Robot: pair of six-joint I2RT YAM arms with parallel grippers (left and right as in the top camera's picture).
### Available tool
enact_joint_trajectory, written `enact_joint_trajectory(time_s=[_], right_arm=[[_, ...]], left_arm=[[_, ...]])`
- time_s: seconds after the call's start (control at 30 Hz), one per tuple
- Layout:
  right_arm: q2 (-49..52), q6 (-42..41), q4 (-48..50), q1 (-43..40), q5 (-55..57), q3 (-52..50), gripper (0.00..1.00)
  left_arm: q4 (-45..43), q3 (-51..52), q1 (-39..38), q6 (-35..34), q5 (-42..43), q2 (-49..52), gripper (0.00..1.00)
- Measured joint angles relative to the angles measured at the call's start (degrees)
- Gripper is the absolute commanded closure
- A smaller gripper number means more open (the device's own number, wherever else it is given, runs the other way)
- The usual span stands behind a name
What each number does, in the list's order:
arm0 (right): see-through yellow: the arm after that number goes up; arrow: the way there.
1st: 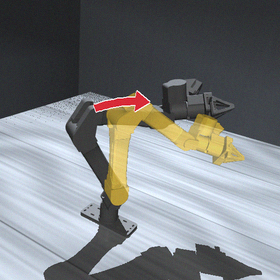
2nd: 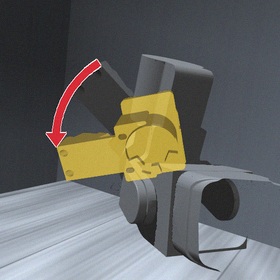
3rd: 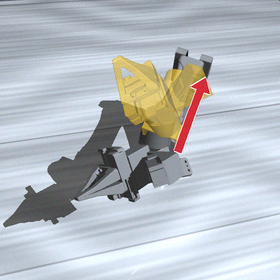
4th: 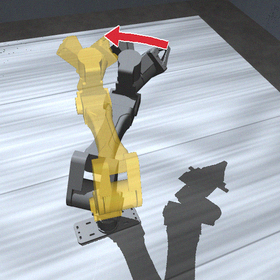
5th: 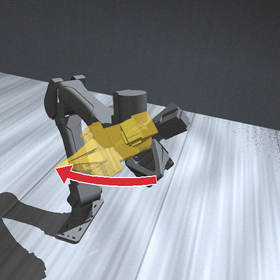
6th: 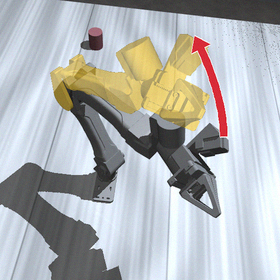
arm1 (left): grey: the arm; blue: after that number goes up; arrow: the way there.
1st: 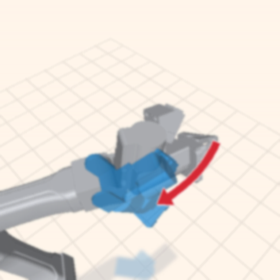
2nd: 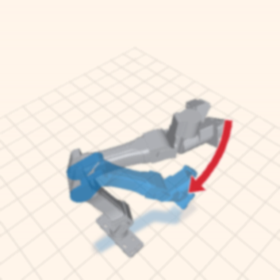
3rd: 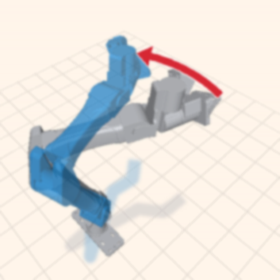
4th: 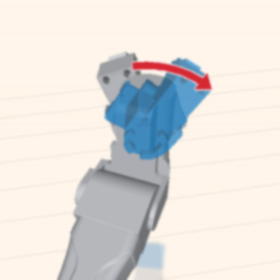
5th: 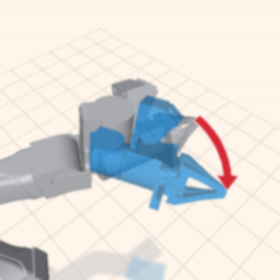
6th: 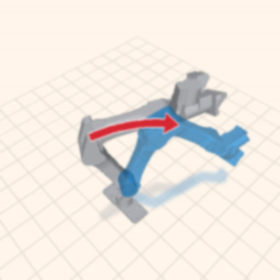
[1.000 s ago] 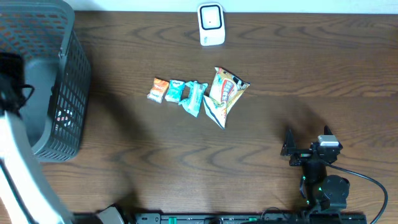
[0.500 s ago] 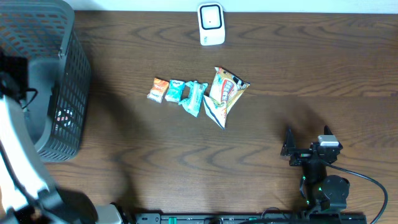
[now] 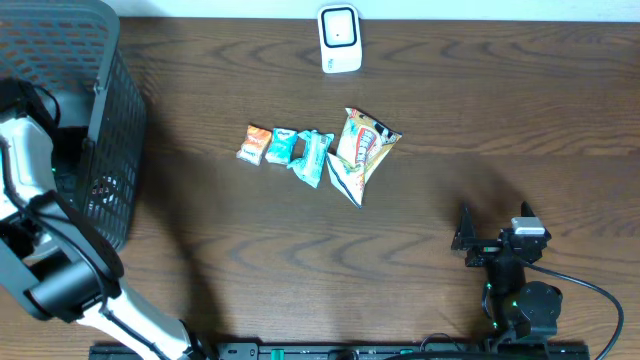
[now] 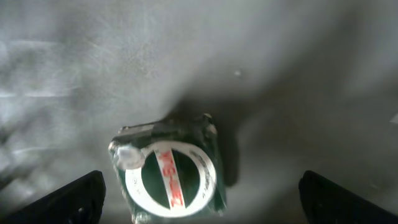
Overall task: Scan the item barcode
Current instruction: 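Reach the left gripper into the basket and grasp the green Zam-Buk tin, then lift the green tin out of the basket with the left gripper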
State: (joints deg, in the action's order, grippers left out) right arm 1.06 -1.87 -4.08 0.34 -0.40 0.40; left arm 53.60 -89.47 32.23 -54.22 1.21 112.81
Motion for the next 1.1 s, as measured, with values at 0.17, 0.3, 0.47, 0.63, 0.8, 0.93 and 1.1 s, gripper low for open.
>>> enact_joint_trajectory(time_s=[0.17,0.3,0.47,0.63,0.8,0.93,1.1], right_arm=[[0.0,0.0,0.0,0.0,0.02,0.0,0.01],[0.0,0.0,0.0,0.0,0.0,0.0,0.01],[0.0,0.0,-0.02,0.0,0.0,0.0,0.01],[0.0,0.0,0.0,0.0,0.0,0.0,0.01],[0.0,0.0,0.0,0.0,0.02,0.0,0.01],[0.0,0.0,0.0,0.0,0.0,0.0,0.01],[0.0,0.0,0.0,0.0,0.02,0.0,0.01]], left_arm=[[0.87,-0.02,-0.24,0.0,-0.09,4.04,0.02],[1.03,-0.02,-0.31,0.0,-0.28,4.37,0.02],[-0.37,-0.48,-0.48,-0.26,1.05,7.08,0.02],[-0.28,-0.48,-0.46,-0.48,1.66,7.23,0.02],[0.0,-0.48,-0.48,-0.74,2.03,7.23,0.37],[0.02,-0.48,-0.48,-0.81,2.05,6.93,0.65],[0.35,-0.28,-0.44,-1.14,1.44,4.55,0.8]])
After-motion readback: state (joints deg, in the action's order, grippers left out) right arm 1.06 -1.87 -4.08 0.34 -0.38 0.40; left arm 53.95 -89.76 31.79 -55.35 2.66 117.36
